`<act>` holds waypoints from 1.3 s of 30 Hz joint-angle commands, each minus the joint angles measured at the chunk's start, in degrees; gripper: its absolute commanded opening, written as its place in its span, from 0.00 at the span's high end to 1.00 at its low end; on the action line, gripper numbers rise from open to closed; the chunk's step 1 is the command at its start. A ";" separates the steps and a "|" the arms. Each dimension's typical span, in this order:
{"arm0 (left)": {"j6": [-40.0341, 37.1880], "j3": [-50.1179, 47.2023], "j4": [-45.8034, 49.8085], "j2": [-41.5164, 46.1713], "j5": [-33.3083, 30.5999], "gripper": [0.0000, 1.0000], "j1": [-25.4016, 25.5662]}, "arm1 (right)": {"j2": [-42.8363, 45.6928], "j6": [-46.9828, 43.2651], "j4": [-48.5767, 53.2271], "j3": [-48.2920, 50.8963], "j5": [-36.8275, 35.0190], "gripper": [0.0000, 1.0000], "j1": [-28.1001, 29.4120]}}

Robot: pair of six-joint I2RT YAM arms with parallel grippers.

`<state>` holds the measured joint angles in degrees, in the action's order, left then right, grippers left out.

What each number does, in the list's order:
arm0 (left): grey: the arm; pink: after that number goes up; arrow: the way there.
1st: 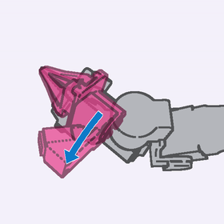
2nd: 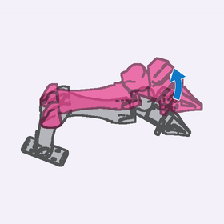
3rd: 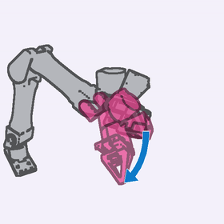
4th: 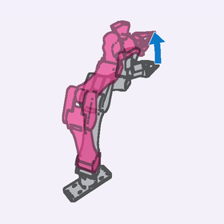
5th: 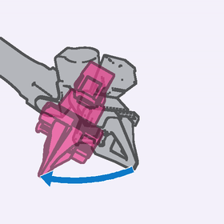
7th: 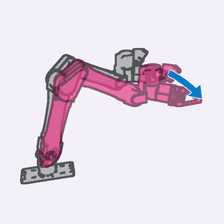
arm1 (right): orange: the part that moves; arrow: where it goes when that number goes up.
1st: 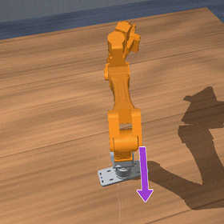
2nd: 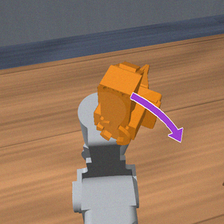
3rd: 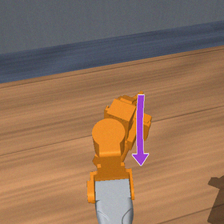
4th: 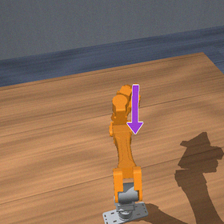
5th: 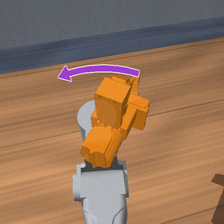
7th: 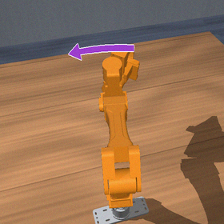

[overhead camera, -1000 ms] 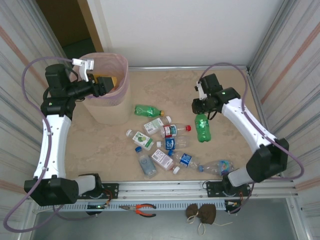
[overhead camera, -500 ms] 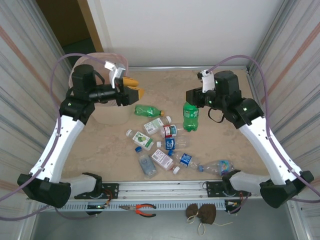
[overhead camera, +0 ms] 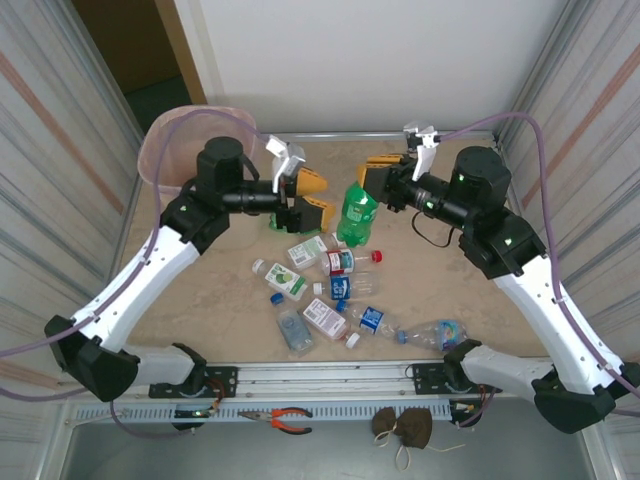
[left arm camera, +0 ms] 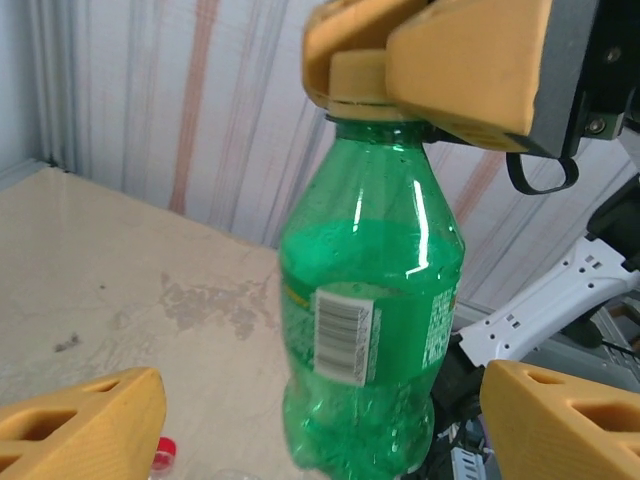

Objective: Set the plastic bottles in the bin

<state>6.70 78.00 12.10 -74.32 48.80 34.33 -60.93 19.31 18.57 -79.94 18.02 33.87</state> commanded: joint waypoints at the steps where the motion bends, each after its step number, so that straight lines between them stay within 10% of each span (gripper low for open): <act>1: -0.26 2.20 -0.69 -1.23 -1.92 0.16 2.44 | 0.69 1.34 -3.13 0.58 -2.28 0.73 1.90; 27: -5.60 6.09 3.18 -5.20 -7.27 0.45 10.84 | 1.68 1.26 -1.74 -0.42 -5.25 0.72 3.54; 39: -10.11 11.97 15.51 -4.13 -14.95 0.46 8.63 | 3.92 -0.65 4.55 -3.28 -15.33 0.32 3.32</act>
<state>-0.69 86.56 22.65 -79.46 36.60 44.23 -59.16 19.99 20.73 -80.64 8.23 37.28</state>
